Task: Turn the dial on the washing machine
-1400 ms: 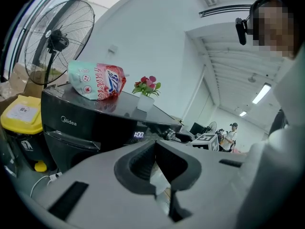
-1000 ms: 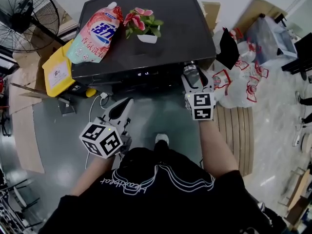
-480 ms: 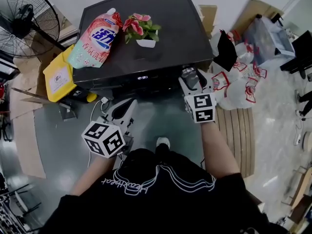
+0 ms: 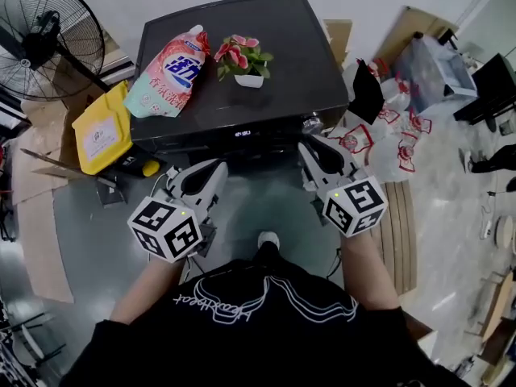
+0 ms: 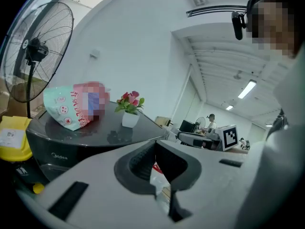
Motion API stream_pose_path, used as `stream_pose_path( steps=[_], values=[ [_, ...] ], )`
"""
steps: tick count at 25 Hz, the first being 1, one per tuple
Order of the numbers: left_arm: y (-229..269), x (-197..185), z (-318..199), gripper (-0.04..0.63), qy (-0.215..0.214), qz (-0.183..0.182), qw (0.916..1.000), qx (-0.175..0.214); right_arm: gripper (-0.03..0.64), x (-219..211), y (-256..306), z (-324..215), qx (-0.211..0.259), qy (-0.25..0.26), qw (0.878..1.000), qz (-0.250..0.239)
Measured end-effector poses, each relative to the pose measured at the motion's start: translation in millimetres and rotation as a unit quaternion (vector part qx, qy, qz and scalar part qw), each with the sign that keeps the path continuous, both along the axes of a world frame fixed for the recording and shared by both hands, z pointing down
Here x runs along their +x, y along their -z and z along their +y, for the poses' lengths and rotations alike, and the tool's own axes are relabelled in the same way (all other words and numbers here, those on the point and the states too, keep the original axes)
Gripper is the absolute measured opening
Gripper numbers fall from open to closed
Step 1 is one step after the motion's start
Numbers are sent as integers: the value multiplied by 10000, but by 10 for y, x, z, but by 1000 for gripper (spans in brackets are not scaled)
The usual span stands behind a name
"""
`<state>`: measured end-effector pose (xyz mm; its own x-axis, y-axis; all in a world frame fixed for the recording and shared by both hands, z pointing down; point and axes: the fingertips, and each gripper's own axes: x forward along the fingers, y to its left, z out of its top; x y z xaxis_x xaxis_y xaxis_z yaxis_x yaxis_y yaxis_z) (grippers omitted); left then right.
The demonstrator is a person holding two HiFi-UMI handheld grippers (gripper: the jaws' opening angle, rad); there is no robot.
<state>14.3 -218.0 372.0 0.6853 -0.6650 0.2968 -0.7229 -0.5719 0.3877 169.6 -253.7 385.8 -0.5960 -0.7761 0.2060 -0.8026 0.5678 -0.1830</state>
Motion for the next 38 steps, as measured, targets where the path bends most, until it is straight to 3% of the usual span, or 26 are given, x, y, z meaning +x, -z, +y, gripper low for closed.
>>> stream_pose_path(
  steps=[5, 12, 18, 26, 38],
  values=[
    [395, -1, 153, 5, -423, 112, 9986, 290, 5, -145, 340, 331, -32, -158, 9990, -424],
    [778, -72, 564, 5, -881, 447, 9934, 583, 3, -410, 765, 844, 86, -228, 9974, -675],
    [963, -197, 905, 5, -1214, 485, 9878, 844, 3, -634, 990, 1273, 309, -169, 9974, -633],
    [1163, -338, 1209, 5, -1383, 532, 9822, 1158, 3, -831, 1218, 1668, 622, -231, 9962, -559],
    [1152, -344, 1342, 5, -1451, 542, 9818, 1098, 3, -819, 1206, 1827, 561, -354, 9959, -617]
  ],
)
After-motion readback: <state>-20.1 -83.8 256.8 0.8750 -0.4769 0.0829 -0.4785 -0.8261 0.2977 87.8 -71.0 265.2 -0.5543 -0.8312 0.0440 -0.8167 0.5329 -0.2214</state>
